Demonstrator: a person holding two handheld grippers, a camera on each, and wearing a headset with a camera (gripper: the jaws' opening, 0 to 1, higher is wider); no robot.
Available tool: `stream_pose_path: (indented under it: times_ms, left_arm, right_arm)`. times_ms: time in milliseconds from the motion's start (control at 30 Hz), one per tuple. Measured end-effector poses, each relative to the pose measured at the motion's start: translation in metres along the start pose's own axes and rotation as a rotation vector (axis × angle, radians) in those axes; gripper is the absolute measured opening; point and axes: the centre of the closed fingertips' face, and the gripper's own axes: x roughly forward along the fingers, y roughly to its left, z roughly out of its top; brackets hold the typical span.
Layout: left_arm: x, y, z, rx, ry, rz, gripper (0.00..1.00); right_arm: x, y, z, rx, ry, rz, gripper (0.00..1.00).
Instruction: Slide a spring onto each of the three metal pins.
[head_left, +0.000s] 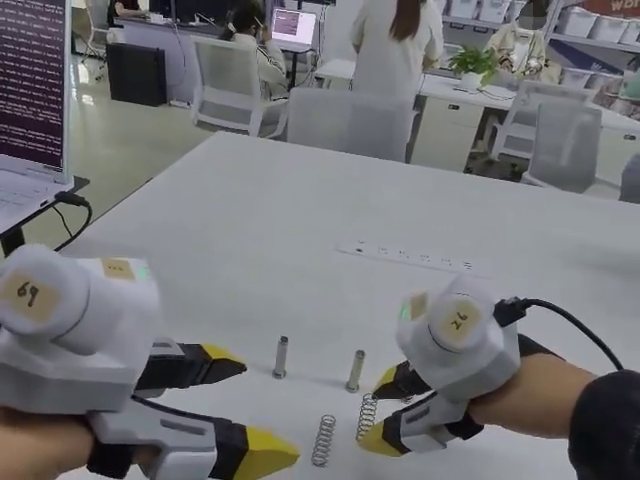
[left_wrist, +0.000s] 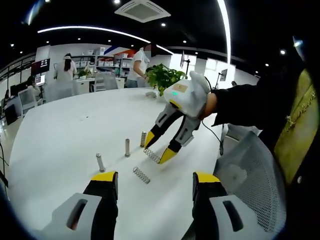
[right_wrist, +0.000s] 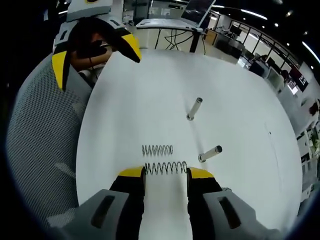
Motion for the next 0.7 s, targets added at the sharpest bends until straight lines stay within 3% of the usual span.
stream_pose_path:
  times_ms: [167,367,467,600,700]
  left_arm:
    - [0.008,0.002,0.008,-0.040,-0.012,-0.026,0.54]
    - [0.019,0.001,0.018,-0.147,-0.037,-0.089,0.52]
    - [0.022,-0.001,0.026,-0.264,-0.070,-0.136,0.50]
    - [0.023,0.000,0.030,-0.371,-0.094,-0.169,0.47]
    - [0.024,0.004,0.027,-0.435,-0.092,-0.176,0.44]
  right_arm:
    - [-0.009,0.003,0.008,-0.022,-0.016,-0.004,0.30]
    - [-0.024,0.006,0.023,-0.063,-0.046,-0.016,0.30]
    - [-0.030,0.008,0.033,-0.087,-0.064,-0.024,0.30]
    - [-0.035,0.012,0.044,-0.117,-0.083,-0.028,0.30]
    - [-0.036,0.015,0.050,-0.132,-0.095,-0.029,0.30]
